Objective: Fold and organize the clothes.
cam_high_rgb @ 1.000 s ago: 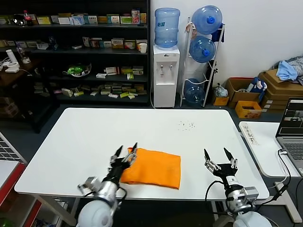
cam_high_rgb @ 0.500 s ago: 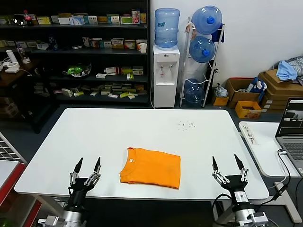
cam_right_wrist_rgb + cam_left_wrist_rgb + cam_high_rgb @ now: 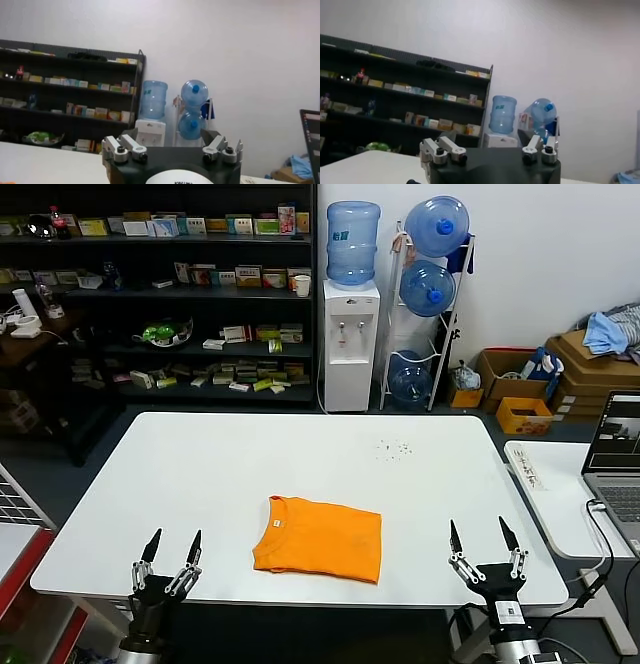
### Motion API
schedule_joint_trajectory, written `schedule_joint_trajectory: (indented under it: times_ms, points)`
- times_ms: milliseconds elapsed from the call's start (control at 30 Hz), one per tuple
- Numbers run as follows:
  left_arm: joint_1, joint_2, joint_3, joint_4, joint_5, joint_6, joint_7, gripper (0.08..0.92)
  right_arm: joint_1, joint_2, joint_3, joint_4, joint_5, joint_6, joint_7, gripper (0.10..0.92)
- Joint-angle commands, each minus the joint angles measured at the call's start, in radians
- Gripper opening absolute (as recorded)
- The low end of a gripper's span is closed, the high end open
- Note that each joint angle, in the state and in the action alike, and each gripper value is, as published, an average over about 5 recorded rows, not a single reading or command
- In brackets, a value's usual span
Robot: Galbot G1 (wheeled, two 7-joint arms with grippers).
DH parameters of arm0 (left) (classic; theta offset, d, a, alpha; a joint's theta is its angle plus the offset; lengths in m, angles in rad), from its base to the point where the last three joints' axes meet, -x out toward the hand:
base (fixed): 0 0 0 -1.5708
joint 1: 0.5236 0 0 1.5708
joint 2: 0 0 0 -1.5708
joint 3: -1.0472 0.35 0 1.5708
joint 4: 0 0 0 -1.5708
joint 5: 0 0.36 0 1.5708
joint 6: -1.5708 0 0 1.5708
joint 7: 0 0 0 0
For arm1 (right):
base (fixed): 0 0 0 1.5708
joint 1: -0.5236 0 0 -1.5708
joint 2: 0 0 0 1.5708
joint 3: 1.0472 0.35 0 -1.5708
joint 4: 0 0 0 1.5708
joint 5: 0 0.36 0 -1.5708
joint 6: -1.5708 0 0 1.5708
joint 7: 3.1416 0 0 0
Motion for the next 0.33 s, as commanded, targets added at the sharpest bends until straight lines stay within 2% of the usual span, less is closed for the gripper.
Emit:
schedule_joint_trajectory:
  times_ms: [33,333]
  points:
    - [0.01,-0.002,-0.031,0.024,0.011,-0.036,0.024,0.823,-0.007,0.024,0.011,-0.007,-0.019,0.029,-0.015,0.823]
    - [0.005,-0.008,-0.027,0.031,0.018,-0.036,0.019,0.823,-0.002,0.023,0.006,-0.013,-0.017,0.026,-0.023,0.823]
